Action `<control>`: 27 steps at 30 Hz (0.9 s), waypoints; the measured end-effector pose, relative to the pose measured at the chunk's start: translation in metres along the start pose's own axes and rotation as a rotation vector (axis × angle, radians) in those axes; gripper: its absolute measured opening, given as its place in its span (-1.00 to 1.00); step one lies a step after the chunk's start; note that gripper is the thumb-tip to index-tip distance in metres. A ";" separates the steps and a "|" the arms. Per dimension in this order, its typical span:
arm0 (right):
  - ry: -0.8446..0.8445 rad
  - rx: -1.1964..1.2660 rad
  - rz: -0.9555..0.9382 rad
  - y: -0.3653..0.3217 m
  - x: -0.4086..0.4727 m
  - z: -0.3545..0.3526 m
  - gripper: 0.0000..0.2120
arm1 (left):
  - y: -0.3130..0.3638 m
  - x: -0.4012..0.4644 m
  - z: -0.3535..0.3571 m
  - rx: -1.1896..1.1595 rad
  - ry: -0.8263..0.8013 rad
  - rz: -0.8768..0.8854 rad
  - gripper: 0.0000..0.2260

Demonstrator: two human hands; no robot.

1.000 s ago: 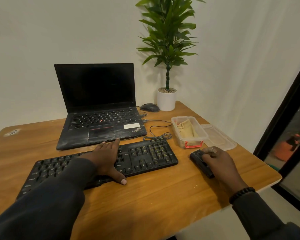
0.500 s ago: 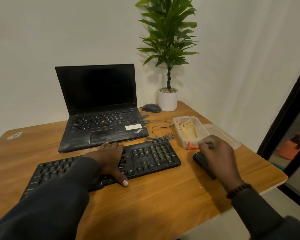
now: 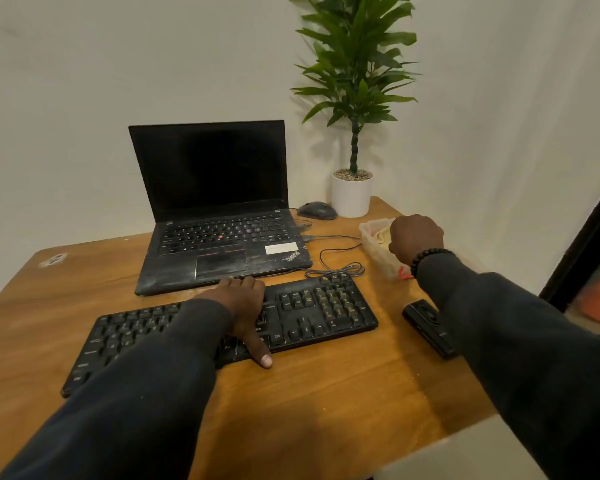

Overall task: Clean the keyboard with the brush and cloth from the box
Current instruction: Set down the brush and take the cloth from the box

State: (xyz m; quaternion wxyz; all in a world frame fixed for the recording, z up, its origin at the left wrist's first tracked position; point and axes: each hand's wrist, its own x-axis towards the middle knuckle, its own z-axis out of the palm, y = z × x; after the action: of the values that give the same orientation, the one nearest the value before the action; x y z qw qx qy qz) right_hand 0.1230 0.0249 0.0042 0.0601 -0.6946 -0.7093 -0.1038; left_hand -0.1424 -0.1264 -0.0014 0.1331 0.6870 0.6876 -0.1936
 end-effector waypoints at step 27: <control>-0.076 0.075 0.102 -0.019 0.026 0.033 -0.71 | 0.003 0.013 -0.003 0.054 -0.079 0.003 0.20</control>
State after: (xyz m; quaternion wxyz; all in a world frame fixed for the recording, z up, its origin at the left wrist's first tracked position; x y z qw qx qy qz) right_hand 0.1055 0.0575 -0.0227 0.0643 -0.7305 -0.6782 -0.0475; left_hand -0.1397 -0.1132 -0.0045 0.1417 0.6832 0.6753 -0.2389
